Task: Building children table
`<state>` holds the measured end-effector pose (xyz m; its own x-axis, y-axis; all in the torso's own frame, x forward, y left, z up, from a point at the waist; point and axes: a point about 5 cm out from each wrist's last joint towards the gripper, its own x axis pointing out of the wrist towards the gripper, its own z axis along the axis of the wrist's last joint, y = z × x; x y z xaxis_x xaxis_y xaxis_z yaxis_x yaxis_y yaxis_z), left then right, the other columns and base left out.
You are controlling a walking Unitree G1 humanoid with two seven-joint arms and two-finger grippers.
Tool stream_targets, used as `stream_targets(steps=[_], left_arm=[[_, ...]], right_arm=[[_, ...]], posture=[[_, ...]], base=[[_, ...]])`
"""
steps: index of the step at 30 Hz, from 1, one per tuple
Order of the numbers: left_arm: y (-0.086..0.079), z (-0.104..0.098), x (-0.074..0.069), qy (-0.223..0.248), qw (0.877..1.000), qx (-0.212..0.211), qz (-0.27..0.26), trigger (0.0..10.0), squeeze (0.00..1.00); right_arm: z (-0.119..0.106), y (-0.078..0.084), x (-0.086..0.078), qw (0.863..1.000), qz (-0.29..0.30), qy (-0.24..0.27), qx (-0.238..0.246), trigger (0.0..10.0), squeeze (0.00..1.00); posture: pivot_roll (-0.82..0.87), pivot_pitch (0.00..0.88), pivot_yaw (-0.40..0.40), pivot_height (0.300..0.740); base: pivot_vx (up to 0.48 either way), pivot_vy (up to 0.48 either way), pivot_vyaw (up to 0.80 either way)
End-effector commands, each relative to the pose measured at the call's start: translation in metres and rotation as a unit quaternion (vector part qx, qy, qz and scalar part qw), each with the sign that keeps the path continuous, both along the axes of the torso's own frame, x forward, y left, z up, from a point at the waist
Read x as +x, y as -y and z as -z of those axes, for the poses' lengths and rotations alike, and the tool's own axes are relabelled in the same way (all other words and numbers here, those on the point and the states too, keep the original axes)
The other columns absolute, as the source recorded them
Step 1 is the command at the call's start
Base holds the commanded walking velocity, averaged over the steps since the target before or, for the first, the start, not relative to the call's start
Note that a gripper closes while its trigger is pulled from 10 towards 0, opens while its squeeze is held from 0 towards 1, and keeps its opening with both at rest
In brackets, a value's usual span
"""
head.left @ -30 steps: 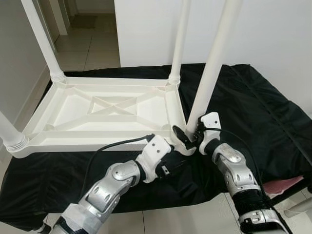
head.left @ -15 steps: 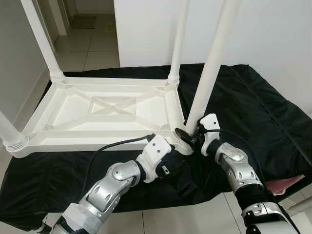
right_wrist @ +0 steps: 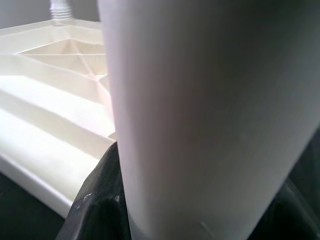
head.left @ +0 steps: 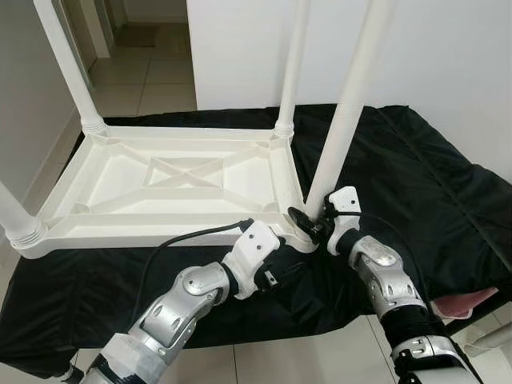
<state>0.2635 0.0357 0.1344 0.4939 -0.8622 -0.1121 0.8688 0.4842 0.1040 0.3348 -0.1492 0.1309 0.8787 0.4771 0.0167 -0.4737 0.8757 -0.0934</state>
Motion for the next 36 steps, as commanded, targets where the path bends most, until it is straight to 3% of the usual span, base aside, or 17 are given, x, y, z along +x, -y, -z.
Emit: stream_targets(steps=[1,14,16,17,22,26,32,33,36], left_arm=[[0.0,0.001,-0.002,-0.003,0.999,0.011,0.047,10.0,0.0],[-0.001,0.002,-0.004,-0.008,0.999,0.011,0.05,10.0,0.0],[0.0,0.002,-0.004,-0.009,0.999,0.008,0.048,10.0,0.0],[0.0,0.002,-0.004,-0.009,0.999,0.008,0.048,10.0,0.0],[0.0,0.002,-0.004,-0.009,0.999,0.005,0.046,10.0,0.0],[0.002,0.002,-0.005,-0.01,0.999,0.004,0.046,10.0,0.0],[0.003,0.002,-0.005,-0.01,0.999,0.003,0.047,10.0,0.0],[0.001,0.001,-0.004,-0.009,0.999,0.004,0.044,10.0,0.0],[-0.001,0.001,-0.003,-0.007,0.999,0.005,0.04,10.0,0.0]], right_arm=[[-0.006,0.004,0.002,0.999,0.03,0.008,0.01,10.0,0.0],[-0.007,-0.009,-0.01,0.986,0.154,0.006,0.056,10.0,0.0],[-0.003,-0.015,-0.016,0.969,0.237,-0.003,0.068,10.0,0.0],[-0.003,-0.015,-0.016,0.969,0.237,-0.003,0.068,10.0,0.0],[-0.002,-0.025,-0.018,0.944,0.318,-0.012,0.086,10.0,0.0],[-0.008,-0.037,-0.016,0.947,0.311,-0.009,0.078,10.0,0.0],[-0.014,-0.033,-0.012,0.953,0.292,0.007,0.075,10.0,0.0],[-0.016,-0.032,-0.012,0.956,0.281,0.012,0.077,10.0,1.0],[-0.019,-0.031,-0.011,0.959,0.271,0.018,0.084,10.0,1.0]], posture=[[-0.05,0.0,-0.011,0.74],[-0.05,0.0,0.002,0.74],[-0.05,0.0,0.003,0.74],[-0.05,0.0,0.003,0.74],[-0.05,0.004,-0.002,0.74],[-0.06,0.003,0.0,0.74],[-0.05,0.002,-0.008,0.74],[-0.05,0.003,-0.01,0.74],[-0.04,0.003,-0.015,0.74]], base=[[0.0,0.0,0.0],[0.0,0.0,0.0],[0.0,0.0,0.0],[0.0,0.0,0.0],[0.0,0.0,0.0],[0.0,0.0,0.0],[0.0,0.0,0.0],[0.0,0.0,0.0],[0.0,0.0,0.0]])
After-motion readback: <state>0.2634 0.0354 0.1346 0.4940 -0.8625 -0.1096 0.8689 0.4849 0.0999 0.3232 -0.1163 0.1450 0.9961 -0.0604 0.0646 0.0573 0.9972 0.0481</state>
